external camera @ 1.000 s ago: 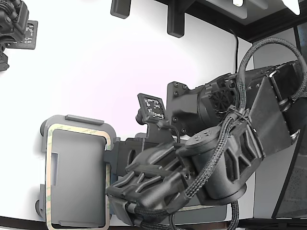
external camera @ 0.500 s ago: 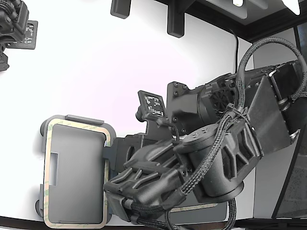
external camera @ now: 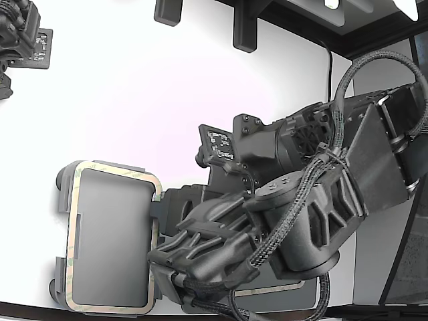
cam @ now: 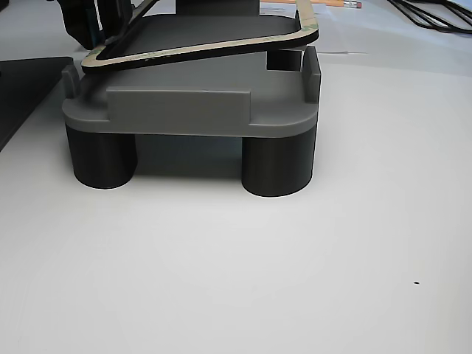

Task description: Move top rectangular frame to the holder.

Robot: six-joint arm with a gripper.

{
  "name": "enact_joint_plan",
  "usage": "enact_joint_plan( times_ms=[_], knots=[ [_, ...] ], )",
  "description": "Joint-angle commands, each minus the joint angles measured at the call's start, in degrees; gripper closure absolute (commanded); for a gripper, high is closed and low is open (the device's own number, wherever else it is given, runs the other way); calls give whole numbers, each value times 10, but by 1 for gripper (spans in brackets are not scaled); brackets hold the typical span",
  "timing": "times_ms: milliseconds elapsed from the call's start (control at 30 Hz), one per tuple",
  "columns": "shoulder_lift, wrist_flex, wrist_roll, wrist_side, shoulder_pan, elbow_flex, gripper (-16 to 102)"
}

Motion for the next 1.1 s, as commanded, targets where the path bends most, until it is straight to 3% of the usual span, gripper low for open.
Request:
enact_joint_plan(
  times_ms=[0, 667, 1067],
  knots=[
    [19, 6, 2, -2, -8, -11, 97],
    [5, 5, 1, -14, -7, -5, 97],
    [4, 5, -3, -13, -8, -4, 90]
  ],
)
